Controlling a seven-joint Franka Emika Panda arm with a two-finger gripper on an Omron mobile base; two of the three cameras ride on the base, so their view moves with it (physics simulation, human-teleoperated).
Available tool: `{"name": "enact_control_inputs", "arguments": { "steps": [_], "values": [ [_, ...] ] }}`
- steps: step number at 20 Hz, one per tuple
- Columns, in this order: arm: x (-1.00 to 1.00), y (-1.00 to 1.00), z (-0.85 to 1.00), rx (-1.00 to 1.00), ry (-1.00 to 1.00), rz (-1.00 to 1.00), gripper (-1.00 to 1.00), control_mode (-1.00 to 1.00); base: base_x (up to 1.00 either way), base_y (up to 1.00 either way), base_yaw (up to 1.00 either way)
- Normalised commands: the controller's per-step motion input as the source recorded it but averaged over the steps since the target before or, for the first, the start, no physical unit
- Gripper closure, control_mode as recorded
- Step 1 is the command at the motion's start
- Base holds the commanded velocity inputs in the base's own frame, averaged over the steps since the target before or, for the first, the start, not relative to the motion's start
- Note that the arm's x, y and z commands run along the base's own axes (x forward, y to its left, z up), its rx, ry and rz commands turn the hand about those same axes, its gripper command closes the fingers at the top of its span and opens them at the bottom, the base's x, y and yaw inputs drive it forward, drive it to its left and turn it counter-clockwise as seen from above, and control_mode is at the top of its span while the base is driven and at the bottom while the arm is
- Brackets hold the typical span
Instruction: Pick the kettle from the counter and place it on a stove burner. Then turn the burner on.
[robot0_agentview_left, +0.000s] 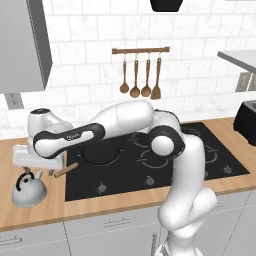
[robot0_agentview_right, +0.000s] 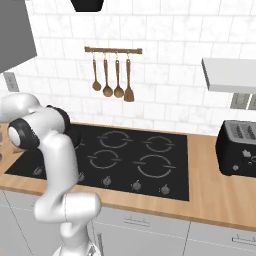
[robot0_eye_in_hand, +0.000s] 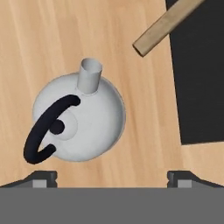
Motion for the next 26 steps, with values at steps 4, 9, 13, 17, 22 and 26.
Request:
{"name": "enact_control_inputs", "arguments": {
  "steps": [4, 9, 13, 17, 22, 26],
  "values": [
    [0.11, 0.33, 0.0, -0.03, 0.13, -0.03, -1.0, -1.0, 0.0, 0.0, 0.0],
    [0.0, 0.19, -0.14, 0.0, 0.06, 0.0, -1.0, -1.0, 0.0, 0.0, 0.0],
    [0.0, 0.09, -0.1, 0.0, 0.0, 0.0, -1.0, -1.0, 0.0, 0.0, 0.0],
    [0.0, 0.08, -0.14, 0.0, 0.0, 0.0, -1.0, -1.0, 0.0, 0.0, 0.0],
    [0.0, 0.04, -0.22, 0.0, 0.0, 0.0, -1.0, -1.0, 0.0, 0.0, 0.0],
    [0.0, 0.01, -0.11, 0.0, 0.0, -0.03, -1.0, -1.0, 0.0, 0.0, 0.0]
  ]
}}
